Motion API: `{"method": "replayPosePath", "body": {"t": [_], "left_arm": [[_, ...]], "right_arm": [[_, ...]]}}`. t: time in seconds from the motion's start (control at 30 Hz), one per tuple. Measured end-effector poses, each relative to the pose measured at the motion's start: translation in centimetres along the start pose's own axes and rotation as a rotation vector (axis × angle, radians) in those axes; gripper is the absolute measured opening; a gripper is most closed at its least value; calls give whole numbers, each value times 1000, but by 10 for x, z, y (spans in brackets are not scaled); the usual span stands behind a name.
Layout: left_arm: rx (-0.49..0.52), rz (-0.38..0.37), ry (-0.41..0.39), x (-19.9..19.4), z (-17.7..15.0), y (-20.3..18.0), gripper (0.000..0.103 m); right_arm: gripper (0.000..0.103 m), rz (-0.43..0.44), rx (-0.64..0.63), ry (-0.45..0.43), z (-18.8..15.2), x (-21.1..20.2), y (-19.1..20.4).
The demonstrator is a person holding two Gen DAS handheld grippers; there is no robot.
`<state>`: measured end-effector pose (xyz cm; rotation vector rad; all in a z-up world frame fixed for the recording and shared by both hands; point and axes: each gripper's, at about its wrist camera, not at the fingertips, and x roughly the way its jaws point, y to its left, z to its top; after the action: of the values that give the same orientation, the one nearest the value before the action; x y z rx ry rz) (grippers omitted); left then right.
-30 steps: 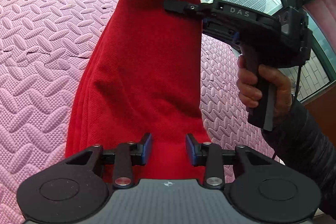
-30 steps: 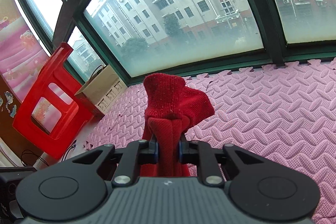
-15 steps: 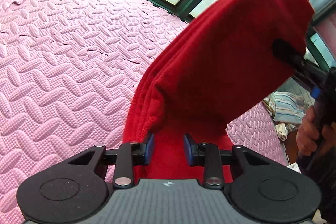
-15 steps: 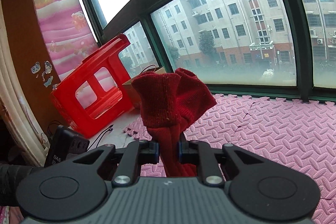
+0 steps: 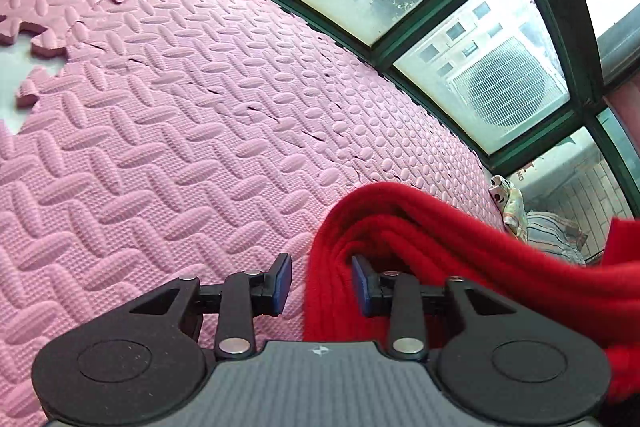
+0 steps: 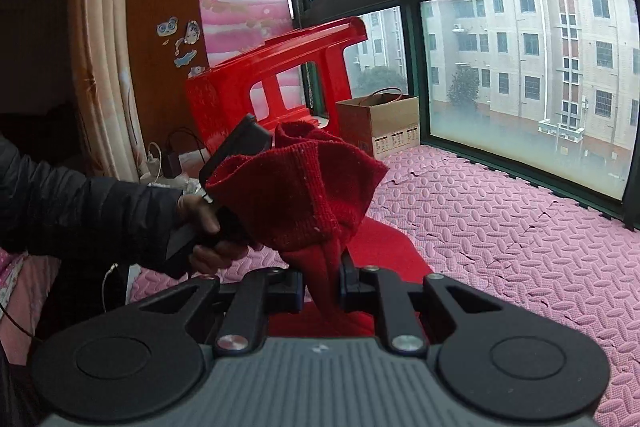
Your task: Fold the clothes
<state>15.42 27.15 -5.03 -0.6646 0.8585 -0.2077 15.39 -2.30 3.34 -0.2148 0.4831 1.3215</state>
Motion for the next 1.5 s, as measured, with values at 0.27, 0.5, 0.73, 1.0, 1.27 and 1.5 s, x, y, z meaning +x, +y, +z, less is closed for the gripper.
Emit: {"method": "replayPosePath", "body": {"t": [0.27,0.5,0.73,1.0,1.27,1.5], "left_arm": [[-24,25,-90,-54,-9,9,40],[80,-50,-127,-88,-21,-41,40],[235,-164,-49,-79,-53,-109,39],[231,-150,38,-66,-93,-100,38],[259,-122,65,-73,-111,-97,38],[214,-124,86,-68,-119,-79,26]], "right_arm": [[26,18,-231,164,-35,8,62],[69,57,-215,214,-38,-13,83],[68,68,-36,200,-28,-31,79],[64,-91,178,86,-8,-34,40],[54,-169,245,244,-32,16,28],[54,-198,225,247,-61,8,45]]}}
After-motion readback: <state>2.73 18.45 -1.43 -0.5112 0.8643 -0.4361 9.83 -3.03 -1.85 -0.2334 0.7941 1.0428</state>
